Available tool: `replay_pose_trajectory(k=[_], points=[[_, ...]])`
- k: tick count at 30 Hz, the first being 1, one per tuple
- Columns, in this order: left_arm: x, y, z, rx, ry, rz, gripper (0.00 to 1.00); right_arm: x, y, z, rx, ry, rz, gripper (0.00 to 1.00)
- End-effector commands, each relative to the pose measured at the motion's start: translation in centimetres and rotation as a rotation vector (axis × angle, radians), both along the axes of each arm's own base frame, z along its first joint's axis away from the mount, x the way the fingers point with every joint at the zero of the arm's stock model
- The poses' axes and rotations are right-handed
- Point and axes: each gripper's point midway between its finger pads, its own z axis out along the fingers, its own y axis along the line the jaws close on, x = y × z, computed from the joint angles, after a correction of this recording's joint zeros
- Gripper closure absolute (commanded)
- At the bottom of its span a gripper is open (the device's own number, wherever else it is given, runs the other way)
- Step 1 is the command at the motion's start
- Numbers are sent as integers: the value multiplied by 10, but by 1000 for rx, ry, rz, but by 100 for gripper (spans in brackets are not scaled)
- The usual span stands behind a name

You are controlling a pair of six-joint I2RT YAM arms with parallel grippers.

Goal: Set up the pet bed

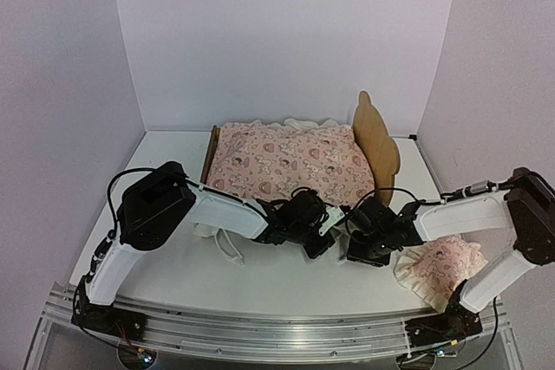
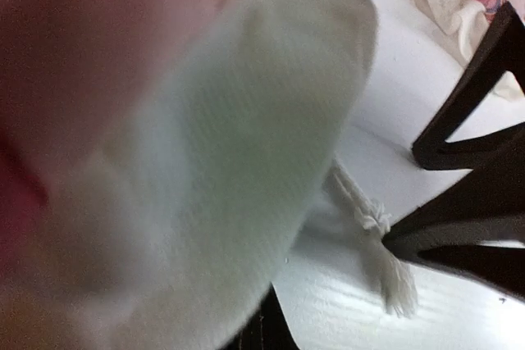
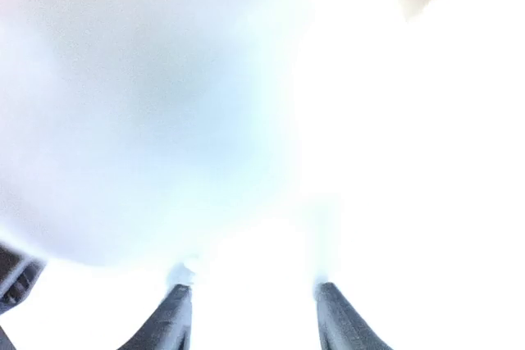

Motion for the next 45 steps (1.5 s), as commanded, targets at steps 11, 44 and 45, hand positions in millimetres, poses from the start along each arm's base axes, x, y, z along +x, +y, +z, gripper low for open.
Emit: replay_pose_trajectory(k=[11, 44, 45], points=[[-48, 32, 45, 66, 163, -197, 100, -20, -17, 16, -72, 14, 90, 100], [-74, 57, 109, 71, 188, -407, 100, 9, 30, 7, -91, -109, 300, 48], [-72, 56, 110, 70, 181, -406, 100, 8, 26, -1, -117, -96, 299, 49]])
